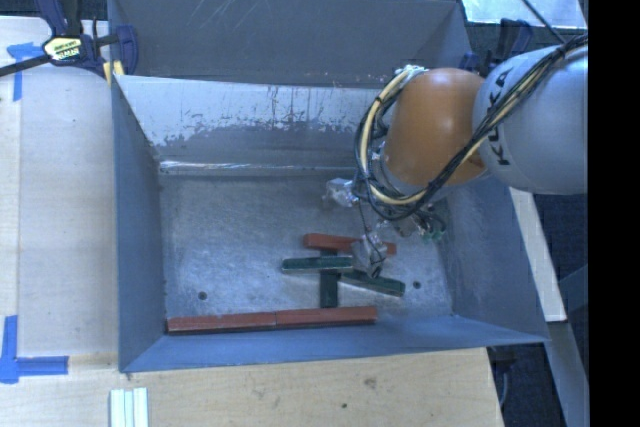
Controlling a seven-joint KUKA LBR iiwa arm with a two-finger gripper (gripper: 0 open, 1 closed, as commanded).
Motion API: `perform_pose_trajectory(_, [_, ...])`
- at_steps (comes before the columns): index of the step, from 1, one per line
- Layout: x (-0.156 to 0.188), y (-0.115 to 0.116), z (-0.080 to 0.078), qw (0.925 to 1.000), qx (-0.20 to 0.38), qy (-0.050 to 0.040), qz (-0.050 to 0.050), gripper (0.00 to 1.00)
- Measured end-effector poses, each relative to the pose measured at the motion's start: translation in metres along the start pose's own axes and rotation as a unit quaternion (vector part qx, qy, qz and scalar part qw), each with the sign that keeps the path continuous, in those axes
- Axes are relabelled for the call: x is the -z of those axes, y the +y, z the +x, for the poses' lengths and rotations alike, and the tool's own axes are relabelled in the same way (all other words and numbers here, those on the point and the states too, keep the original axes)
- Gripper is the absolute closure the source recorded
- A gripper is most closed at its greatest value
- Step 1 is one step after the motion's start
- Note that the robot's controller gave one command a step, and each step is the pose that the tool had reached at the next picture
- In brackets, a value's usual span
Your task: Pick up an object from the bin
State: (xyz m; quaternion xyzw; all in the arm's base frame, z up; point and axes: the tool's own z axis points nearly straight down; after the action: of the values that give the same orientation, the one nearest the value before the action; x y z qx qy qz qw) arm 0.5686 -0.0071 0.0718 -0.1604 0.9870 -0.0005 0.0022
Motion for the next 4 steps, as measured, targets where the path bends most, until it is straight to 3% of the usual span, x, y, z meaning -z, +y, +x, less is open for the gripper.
perform_pose_trajectory(1, [-0.001, 0.05, 0.015, 0.9999, -0.01, 0.0005, -0.001, 0.0])
perform_pose_trajectory(2, [0.003, 0.046, 0.012, 0.9999, -0.012, -0.0058, 0.001, 1.0])
perform_pose_trajectory(3, [0.181, 0.048, 0.014, 0.9999, 0.013, -0.0043, 0.001, 1.0])
perform_pose_trajectory(4, [0.176, 0.048, 0.016, 0.9999, 0.013, 0.0001, -0.001, 0.0])
